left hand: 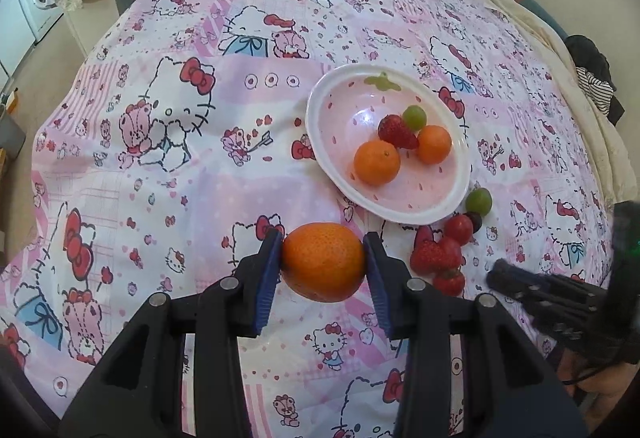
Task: Organize fruits
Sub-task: 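Lift the orange and purple plum and carry both over the white plate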
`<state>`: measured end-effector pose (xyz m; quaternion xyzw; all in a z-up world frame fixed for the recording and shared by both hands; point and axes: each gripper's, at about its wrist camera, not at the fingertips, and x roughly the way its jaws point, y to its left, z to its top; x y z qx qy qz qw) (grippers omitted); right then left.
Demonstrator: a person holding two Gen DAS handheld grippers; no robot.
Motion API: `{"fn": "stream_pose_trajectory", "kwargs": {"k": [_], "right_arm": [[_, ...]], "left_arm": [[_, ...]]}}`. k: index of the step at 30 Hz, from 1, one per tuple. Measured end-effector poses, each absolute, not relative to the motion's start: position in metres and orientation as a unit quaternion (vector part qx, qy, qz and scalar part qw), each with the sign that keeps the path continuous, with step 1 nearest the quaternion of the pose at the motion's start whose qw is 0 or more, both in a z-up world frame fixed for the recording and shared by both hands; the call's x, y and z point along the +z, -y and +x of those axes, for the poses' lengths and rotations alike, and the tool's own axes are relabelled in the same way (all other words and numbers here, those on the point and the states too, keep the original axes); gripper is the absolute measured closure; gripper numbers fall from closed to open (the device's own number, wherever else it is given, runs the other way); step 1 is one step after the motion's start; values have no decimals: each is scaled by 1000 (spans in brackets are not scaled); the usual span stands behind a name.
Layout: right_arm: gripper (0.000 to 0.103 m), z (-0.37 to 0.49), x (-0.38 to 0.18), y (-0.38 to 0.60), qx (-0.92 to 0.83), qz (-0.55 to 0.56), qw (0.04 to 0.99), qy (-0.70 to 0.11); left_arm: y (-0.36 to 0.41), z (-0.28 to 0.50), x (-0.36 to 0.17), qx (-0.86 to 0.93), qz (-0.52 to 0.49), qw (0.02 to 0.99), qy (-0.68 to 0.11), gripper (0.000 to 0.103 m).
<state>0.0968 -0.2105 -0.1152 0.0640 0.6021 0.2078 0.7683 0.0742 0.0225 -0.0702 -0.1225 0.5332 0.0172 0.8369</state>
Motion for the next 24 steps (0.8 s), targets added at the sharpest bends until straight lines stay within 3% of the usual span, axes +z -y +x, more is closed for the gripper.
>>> {"fn": "stream_pose_trajectory", "kwargs": {"k": [10, 17, 24], "right_arm": [[79, 125, -44, 222, 263, 147, 814, -497], [79, 170, -45, 220, 282, 184, 801, -494], [79, 213, -59, 207, 279, 155, 802, -506]], "left_arm": [[-25, 113, -32, 8, -62, 861, -505, 66], [-18, 150, -33, 1, -19, 867, -498, 66], [-15, 186, -52, -3, -21, 862, -506, 66]]}}
